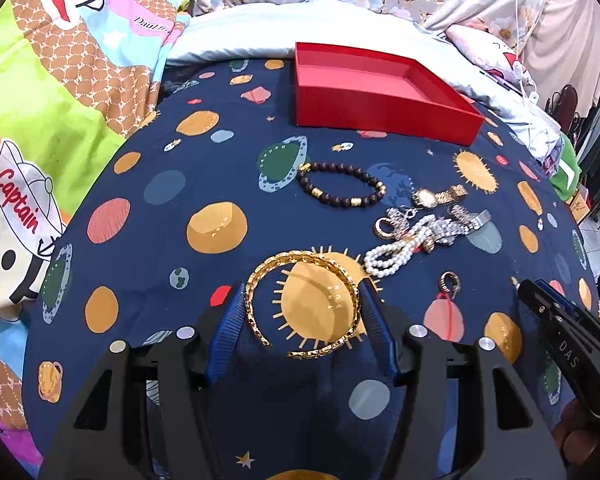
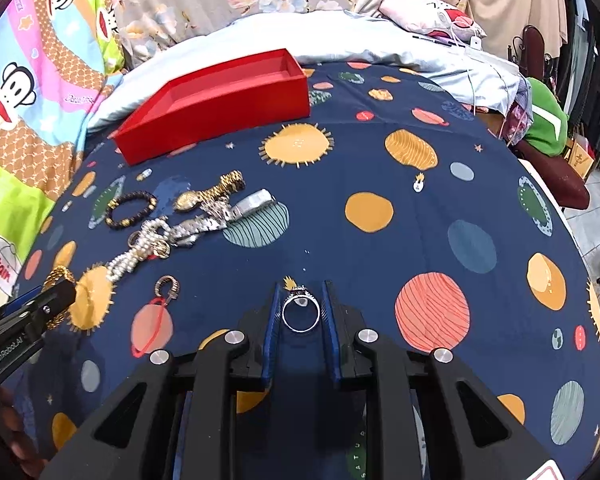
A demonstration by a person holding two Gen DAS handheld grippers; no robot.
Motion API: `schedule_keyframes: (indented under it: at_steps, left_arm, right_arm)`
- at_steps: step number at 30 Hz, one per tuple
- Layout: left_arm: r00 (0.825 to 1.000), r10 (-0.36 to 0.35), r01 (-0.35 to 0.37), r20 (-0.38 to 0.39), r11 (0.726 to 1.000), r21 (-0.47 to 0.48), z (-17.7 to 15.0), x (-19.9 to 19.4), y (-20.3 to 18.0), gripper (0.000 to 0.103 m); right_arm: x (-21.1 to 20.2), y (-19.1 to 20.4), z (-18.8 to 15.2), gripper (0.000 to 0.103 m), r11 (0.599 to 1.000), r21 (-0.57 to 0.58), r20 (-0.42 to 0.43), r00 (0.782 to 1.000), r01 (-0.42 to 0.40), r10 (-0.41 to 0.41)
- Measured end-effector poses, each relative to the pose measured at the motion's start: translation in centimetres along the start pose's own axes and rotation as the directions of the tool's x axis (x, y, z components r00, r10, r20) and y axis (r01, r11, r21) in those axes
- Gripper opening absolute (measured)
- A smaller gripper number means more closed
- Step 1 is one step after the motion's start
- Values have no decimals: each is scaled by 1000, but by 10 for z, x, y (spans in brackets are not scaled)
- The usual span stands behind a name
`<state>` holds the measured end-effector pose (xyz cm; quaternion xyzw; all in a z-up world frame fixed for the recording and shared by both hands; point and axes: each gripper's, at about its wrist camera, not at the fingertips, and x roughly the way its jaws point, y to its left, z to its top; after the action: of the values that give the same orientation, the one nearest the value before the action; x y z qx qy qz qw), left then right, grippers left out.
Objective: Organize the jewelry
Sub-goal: 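Carry the bangle into the red tray and open the left tool while the right releases the ring there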
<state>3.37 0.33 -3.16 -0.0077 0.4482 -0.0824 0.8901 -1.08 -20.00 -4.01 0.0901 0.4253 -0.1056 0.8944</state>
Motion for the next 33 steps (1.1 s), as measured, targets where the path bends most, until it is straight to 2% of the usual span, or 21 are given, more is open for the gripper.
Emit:
schedule_keyframes:
  at_steps: [5,9,14,17,22,25,29,33]
  left_arm:
    - [999,-19,19,26,1000,9,17,-10,-3,55]
    - [996,-45,43,77,999,29,49,-17,-8,55]
    - [985,-105,99,135,994,46,110,-13,-13,55]
    - [979,-125,115,163,991,70,156,1,-21,56]
    - [971,-109,87,212,990,111,226,34,-37,56]
    - [976,-135,112,173,985,134,261,74,-48,56]
    - [983,-123,102,137,983,154,287,122,-59,56]
    - [988,-123,109,91,983,149,301,161,-62,56]
  right_arm:
    - [-14,3,16,19,999,-9,29,998,-47,47]
    - [-19,9,47,19,995,-51,68,994,-82,85]
    - [-7,13,112,19,982,-57,96,978,-178,183]
    - [11,18,161,19,977,-78,119,971,-199,207]
    - [54,30,234,19,967,-82,119,961,-240,249]
    - [98,43,274,19,961,-74,72,960,-265,270]
    - [147,56,306,19,963,-91,21,967,-252,255]
    - [179,65,320,19,964,-127,-17,972,-235,235]
